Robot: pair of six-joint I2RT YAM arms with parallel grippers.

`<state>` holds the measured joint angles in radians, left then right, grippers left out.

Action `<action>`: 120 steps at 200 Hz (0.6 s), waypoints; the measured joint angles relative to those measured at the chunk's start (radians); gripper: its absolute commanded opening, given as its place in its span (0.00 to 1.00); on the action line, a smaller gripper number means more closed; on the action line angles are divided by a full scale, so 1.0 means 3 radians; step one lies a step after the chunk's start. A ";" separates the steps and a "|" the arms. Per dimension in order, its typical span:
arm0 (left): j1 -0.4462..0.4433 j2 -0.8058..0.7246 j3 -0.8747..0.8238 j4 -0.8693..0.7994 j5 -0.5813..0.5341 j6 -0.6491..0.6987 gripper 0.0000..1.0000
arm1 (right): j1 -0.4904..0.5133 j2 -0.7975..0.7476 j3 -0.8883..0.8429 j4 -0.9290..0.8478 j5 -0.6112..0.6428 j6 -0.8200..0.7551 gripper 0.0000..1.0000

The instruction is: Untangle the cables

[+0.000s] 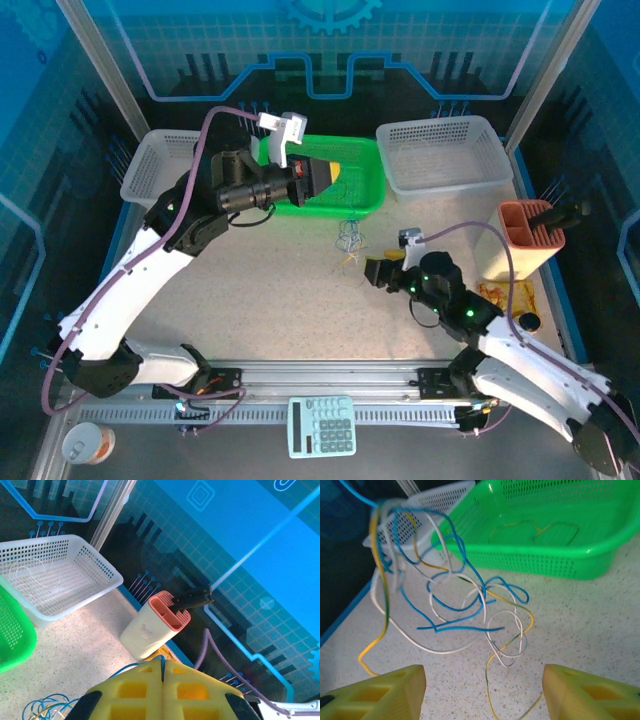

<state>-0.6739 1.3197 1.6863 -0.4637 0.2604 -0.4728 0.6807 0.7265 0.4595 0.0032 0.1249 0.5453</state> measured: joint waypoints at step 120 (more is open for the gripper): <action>0.0003 -0.0003 -0.0134 0.0150 0.0085 -0.0130 0.00 | 0.0276 0.1078 0.1269 0.0203 -0.0173 -0.0281 0.72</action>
<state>-0.6731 1.3190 1.6463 -0.4187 0.2859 -0.5117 0.7635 1.0500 0.8402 0.0643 0.0731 0.4610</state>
